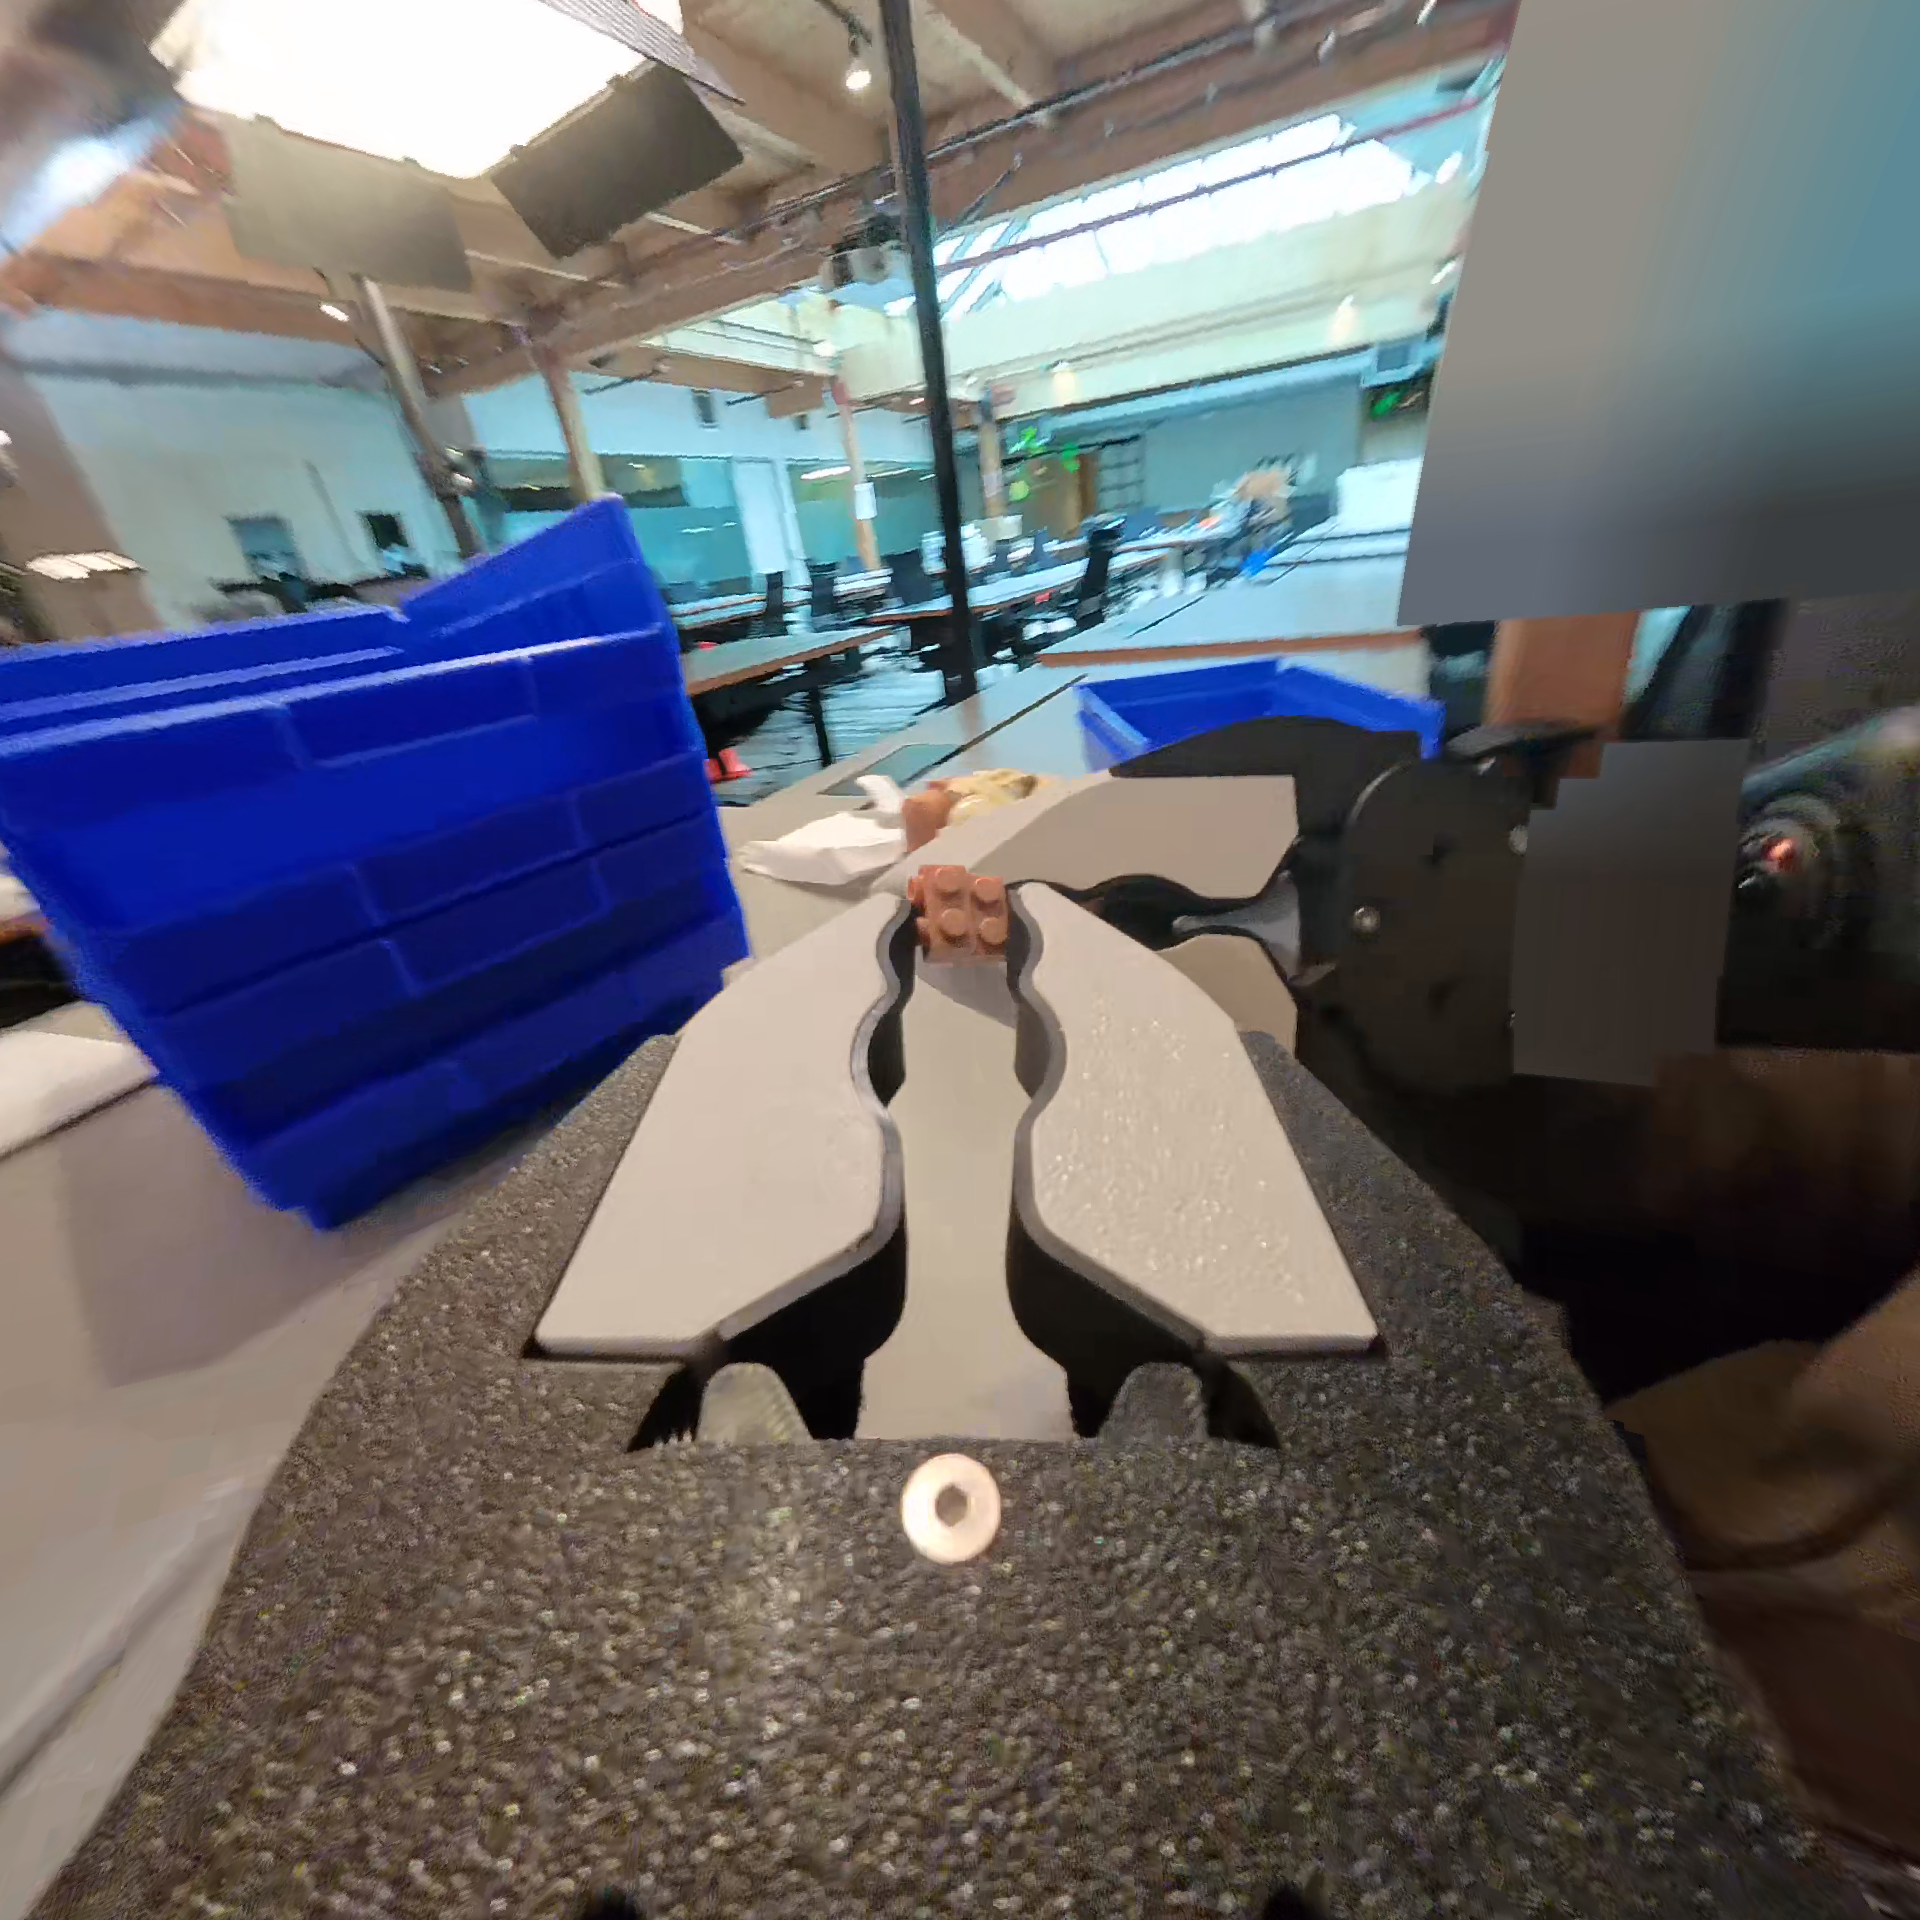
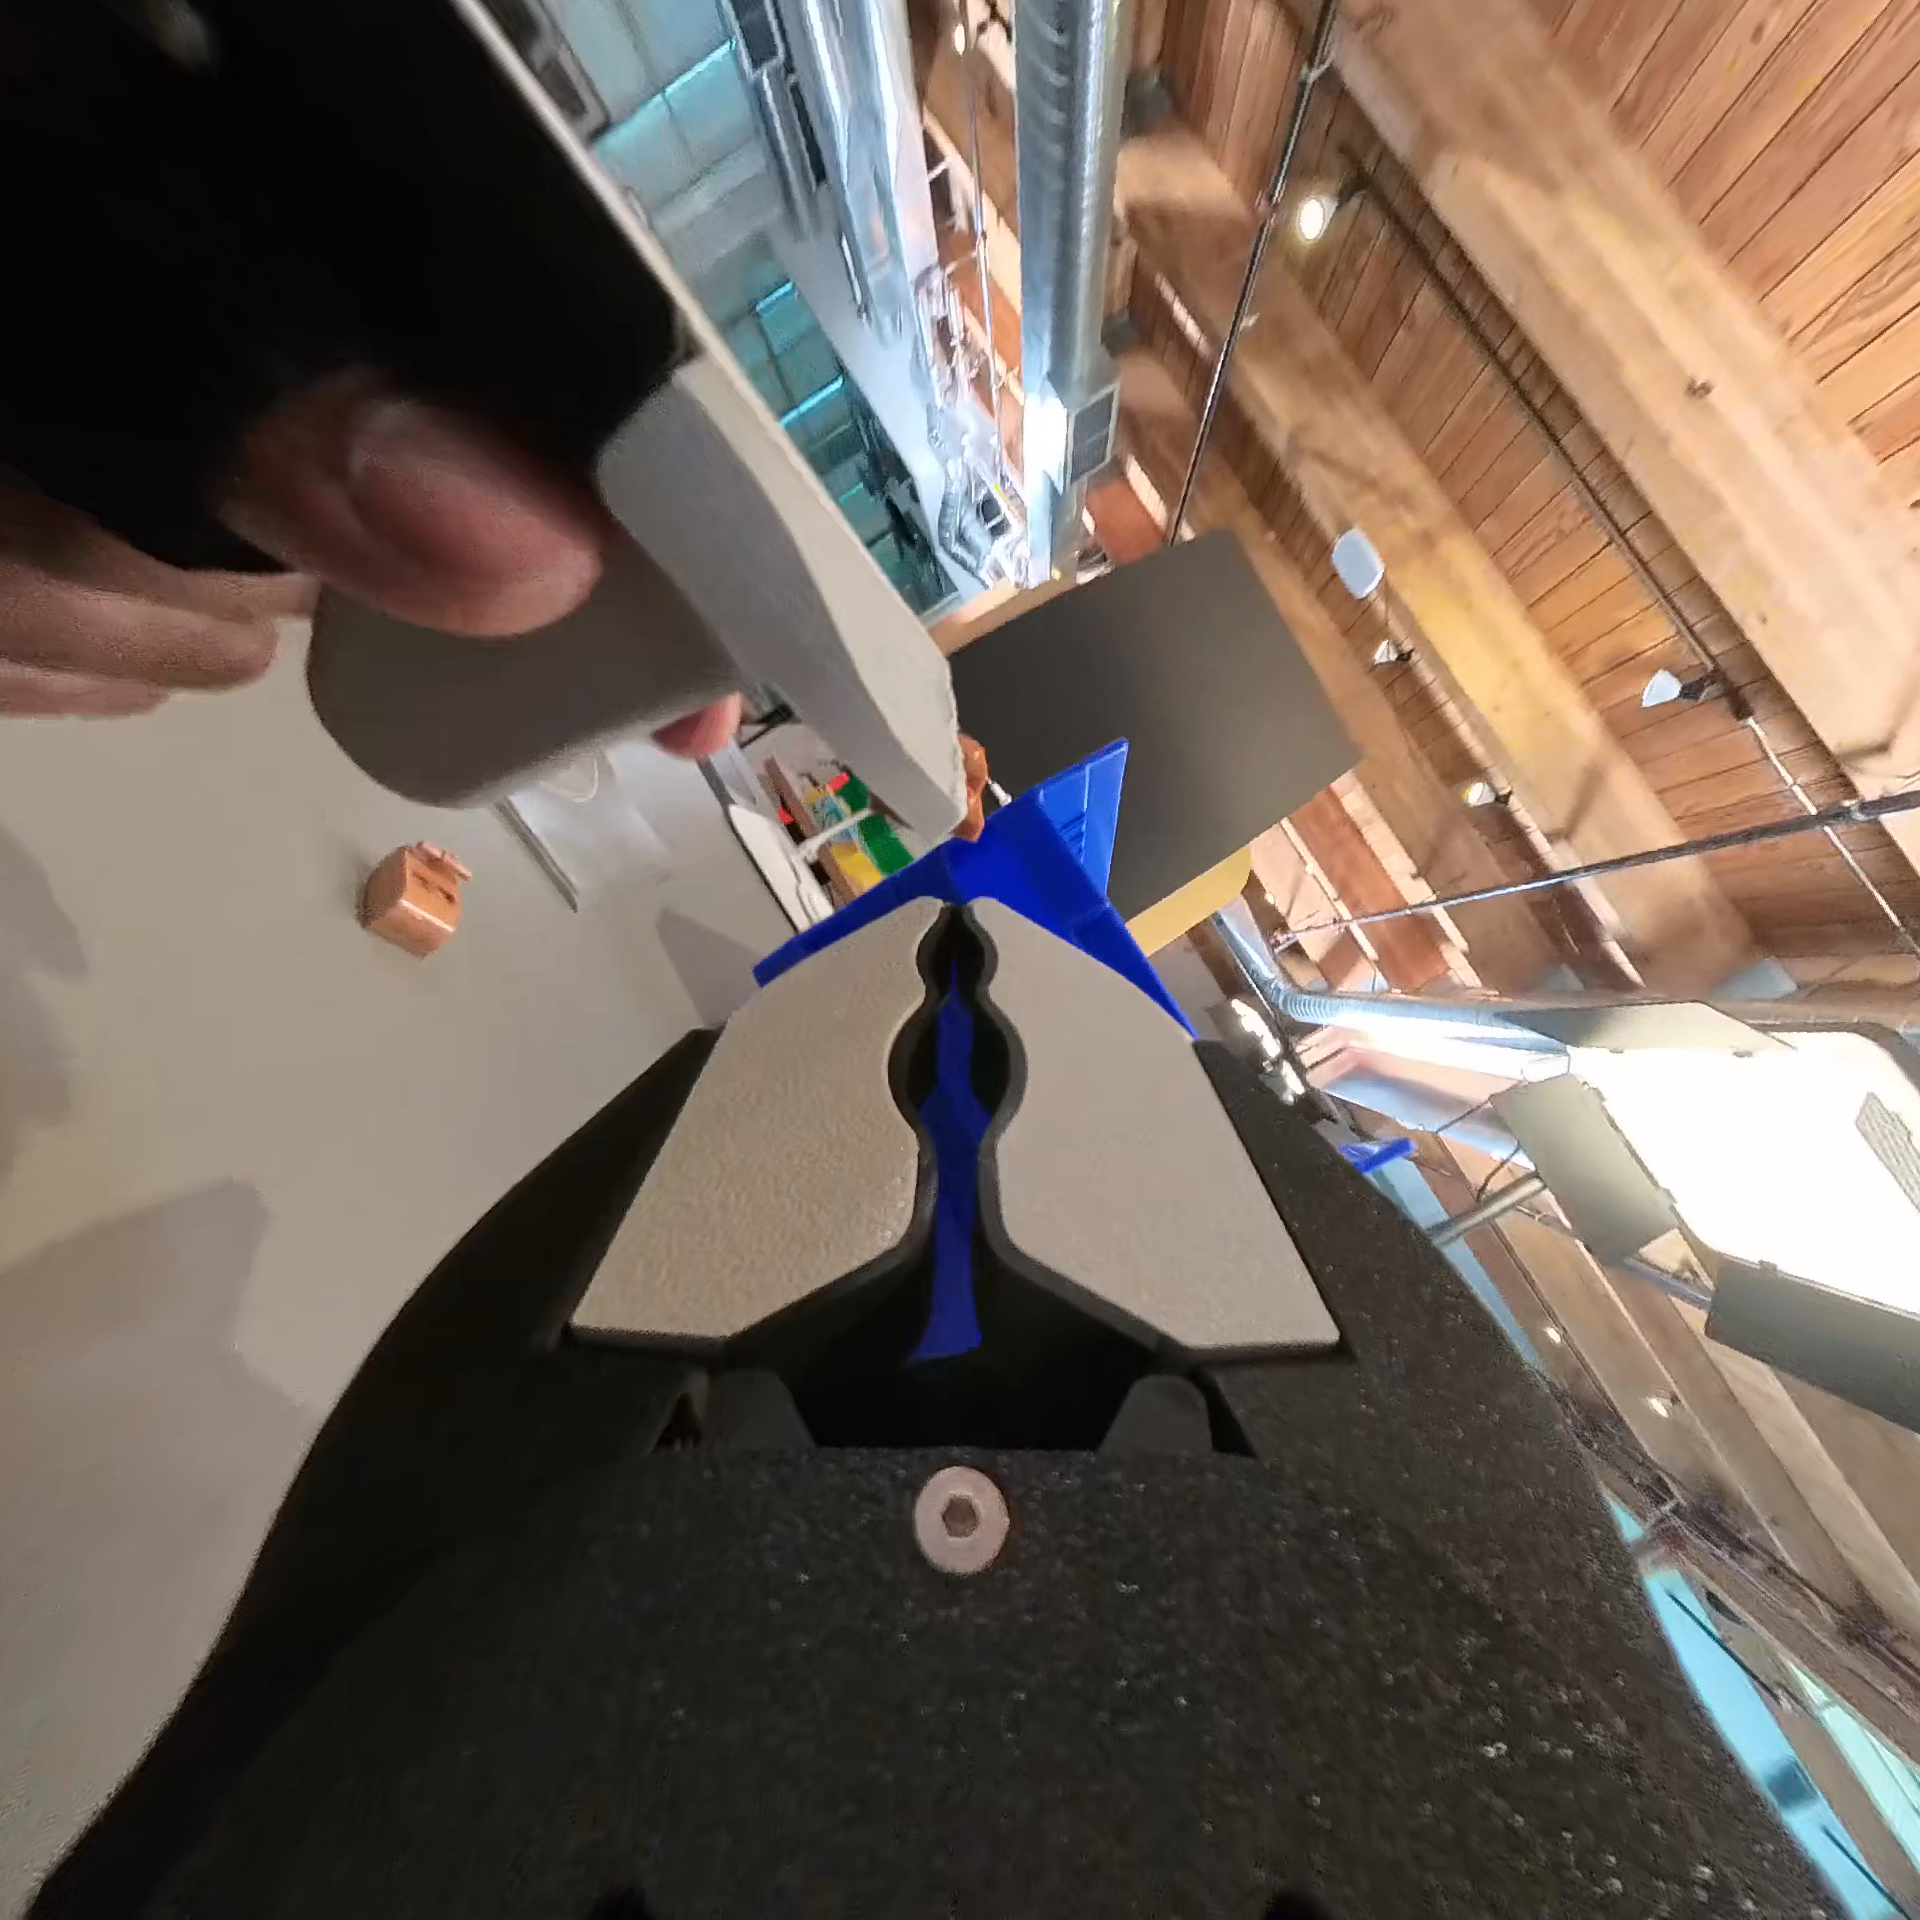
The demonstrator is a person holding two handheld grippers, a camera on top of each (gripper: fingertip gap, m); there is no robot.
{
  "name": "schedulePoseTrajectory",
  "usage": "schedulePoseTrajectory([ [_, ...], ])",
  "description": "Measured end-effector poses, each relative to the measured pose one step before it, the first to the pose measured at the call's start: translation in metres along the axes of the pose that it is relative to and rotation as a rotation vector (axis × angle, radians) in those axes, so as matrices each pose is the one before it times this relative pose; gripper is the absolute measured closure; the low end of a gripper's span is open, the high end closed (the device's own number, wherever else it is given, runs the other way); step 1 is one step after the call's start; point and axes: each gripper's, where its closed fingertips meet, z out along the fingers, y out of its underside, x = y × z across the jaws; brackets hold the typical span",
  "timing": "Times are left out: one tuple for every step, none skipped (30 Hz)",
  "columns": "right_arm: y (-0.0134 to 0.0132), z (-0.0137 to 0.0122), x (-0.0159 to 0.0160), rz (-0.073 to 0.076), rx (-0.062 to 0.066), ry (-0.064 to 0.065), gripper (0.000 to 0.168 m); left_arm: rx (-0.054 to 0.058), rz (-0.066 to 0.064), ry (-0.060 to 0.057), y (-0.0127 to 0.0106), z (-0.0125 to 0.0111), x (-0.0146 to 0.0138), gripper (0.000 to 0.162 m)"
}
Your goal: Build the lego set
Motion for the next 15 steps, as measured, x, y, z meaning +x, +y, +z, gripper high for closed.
schedulePoseTrajectory([
  [-0.00256, -0.00065, 0.00014, 0.0021, 0.0129, 0.0018, 0.166, 0.0117, -0.0578, 0.0430, -0.00049, 0.00015, 0.00244, 0.146],
  [-0.00250, -0.00062, -0.00052, 0.0008, 0.0118, 0.0001, 0.165, 0.0148, -0.0505, 0.0330, -0.00112, 0.00001, 0.00153, 0.146],
  [-0.00200, -0.00037, -0.00058, 0.0002, 0.0079, -0.0005, 0.164, 0.0172, -0.0386, 0.0244, -0.00176, -0.00043, 0.00102, 0.146],
  [-0.00163, -0.00031, -0.00071, -0.0008, 0.0062, -0.0013, 0.162, 0.0129, -0.0275, 0.0198, -0.00152, -0.00059, 0.00076, 0.146],
  [-0.00154, -0.00031, -0.00051, -0.0007, 0.0062, -0.0001, 0.161, 0.0092, -0.0204, 0.0141, -0.00111, -0.00041, 0.00044, 0.146],
  [-0.00088, -0.00032, -0.00006, -0.0004, 0.0030, 0.0020, 0.161, 0.0067, -0.0175, 0.0088, -0.00077, -0.00030, -0.00014, 0.146],
  [-0.00055, -0.00015, -0.00009, -0.0003, 0.0023, 0.0004, 0.161, 0.0054, -0.0165, 0.0099, -0.00050, -0.00025, 0.00019, 0.146],
  [-0.00027, -0.00011, -0.00032, -0.0003, 0.0019, -0.0013, 0.161, 0.0060, -0.0161, 0.0103, -0.00059, -0.00017, 0.00040, 0.146],
  [-0.00012, -0.00009, -0.00008, -0.0005, 0.0005, 0.0000, 0.161, 0.0052, -0.0140, 0.0074, -0.00048, -0.00011, -0.00005, 0.146],
  [-0.00037, -0.00016, 0.00007, -0.0001, 0.0018, 0.0004, 0.161, 0.0027, -0.0118, 0.0053, -0.00012, -0.00011, -0.00024, 0.146],
  [-0.00077, -0.00035, 0.00023, -0.0002, 0.0036, 0.0025, 0.161, 0.0008, -0.0111, 0.0067, 0.00007, 0.00002, 0.00001, 0.146],
  [-0.00135, -0.00049, 0.00075, -0.0012, 0.0066, 0.0049, 0.160, 0.0004, -0.0131, 0.0110, 0.00026, 0.00026, 0.00067, 0.146],
  [-0.00193, -0.00085, 0.00096, -0.0002, 0.0096, 0.0063, 0.160, 0.0024, -0.0191, 0.0143, 0.00025, 0.00026, 0.00084, 0.146],
  [-0.00213, -0.00074, 0.00105, 0.0028, 0.0104, 0.0073, 0.160, 0.0061, -0.0258, 0.0160, -0.00018, 0.00022, 0.00071, 0.146],
  [-0.00236, -0.00064, 0.00086, 0.0063, 0.0099, 0.0055, 0.159, 0.0135, -0.0336, 0.0164, -0.00097, 0.00003, 0.00025, 0.146],
])
